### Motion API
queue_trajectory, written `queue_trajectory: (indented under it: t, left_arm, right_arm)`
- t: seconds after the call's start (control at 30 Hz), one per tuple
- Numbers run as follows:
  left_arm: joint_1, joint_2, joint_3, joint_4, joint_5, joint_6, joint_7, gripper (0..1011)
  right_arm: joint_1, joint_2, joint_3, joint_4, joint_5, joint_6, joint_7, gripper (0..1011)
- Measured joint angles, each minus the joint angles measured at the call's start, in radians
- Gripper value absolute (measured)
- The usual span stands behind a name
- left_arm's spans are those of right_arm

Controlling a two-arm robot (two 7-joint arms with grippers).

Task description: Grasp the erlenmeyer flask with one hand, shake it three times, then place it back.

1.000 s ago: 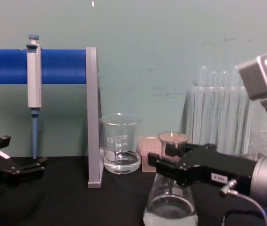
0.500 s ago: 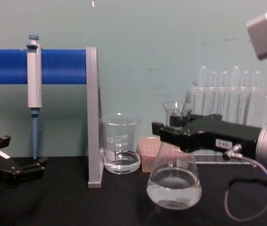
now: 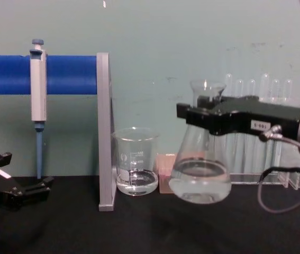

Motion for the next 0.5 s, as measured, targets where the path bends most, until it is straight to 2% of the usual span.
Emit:
queue_trajectory:
  t: [0.3,0.5]
  left_arm:
    - [0.000,0.000,0.000,0.000,0.000,0.000,0.000,1001]
    - [0.000,0.000,0.000,0.000,0.000,0.000,0.000,1001]
  right_arm:
    - [-0.005,0.016,0.008,-0.045,0.025,0.019,-0.008,450]
    - [-0.006,0.021,0.007,-0.052,0.033,0.026,-0.013,450]
